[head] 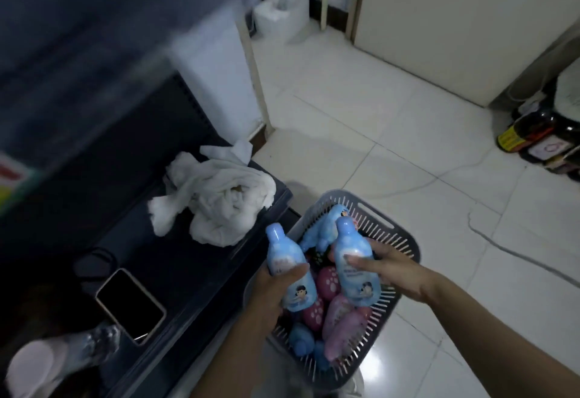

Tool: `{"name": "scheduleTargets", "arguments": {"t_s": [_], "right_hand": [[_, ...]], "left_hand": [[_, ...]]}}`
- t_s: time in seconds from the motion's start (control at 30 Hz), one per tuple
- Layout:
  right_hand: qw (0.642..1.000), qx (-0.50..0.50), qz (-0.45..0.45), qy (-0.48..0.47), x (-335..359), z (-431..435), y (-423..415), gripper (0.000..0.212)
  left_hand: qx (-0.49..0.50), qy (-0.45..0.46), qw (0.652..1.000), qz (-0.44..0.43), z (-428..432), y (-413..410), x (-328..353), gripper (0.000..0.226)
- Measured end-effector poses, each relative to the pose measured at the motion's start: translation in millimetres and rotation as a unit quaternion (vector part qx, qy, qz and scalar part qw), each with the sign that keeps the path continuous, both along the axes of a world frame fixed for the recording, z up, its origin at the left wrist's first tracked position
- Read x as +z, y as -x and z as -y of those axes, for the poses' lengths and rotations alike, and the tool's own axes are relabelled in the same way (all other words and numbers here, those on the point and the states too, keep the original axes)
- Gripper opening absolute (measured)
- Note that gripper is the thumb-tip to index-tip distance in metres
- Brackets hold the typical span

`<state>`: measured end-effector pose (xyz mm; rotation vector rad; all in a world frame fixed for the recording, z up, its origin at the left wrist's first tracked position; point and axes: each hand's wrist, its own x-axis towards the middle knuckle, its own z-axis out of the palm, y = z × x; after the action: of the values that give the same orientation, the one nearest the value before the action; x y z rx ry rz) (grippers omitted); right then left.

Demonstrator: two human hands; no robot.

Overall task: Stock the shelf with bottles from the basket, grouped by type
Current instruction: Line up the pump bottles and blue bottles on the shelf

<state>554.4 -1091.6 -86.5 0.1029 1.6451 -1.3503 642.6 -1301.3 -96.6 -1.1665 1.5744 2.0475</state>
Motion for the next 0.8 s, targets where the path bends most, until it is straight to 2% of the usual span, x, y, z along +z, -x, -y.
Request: {"name": "scheduleTargets", "arguments": {"t_s": [0.1, 0.17, 0.27, 0.33, 0.4, 0.5, 0.6, 0.7, 0.8], "right_hand": [[1.000, -0.001, -0.002, 0.029, 59, 16, 0, 0.046], [0.998, 0.032, -0.030, 0.054, 102, 25, -2, 0.045], [0.988, 0.087, -0.091, 0.091, 171, 36, -8, 0.065], [0.979, 0.118, -0.127, 0.110, 217, 45, -15, 0.067], [0.968, 0.141, -0.158, 0.133, 259, 57, -25, 0.059], [0.948, 0.167, -0.212, 0.168, 314, 83, -39, 0.058], [0.928, 0.186, -0.253, 0.201, 358, 113, -55, 0.052], [0.911, 0.195, -0.280, 0.233, 392, 149, -79, 0.053], [0.898, 0.199, -0.292, 0.261, 413, 188, -111, 0.047]], "left_hand": [[0.024, 0.028, 0.999, -0.036, 6, -3, 60, 0.061], [0.030, 0.051, 0.996, -0.063, 10, -8, 102, 0.069], [0.051, 0.086, 0.989, -0.108, 16, -25, 169, 0.042], [0.064, 0.106, 0.982, -0.141, 21, -40, 209, 0.035], [0.069, 0.129, 0.974, -0.172, 26, -59, 246, 0.037], [0.081, 0.166, 0.956, -0.226, 40, -87, 298, 0.045], [0.109, 0.205, 0.935, -0.268, 60, -117, 342, 0.062], [0.141, 0.235, 0.913, -0.301, 86, -150, 378, 0.052], [0.187, 0.262, 0.893, -0.316, 117, -187, 403, 0.052]]}}
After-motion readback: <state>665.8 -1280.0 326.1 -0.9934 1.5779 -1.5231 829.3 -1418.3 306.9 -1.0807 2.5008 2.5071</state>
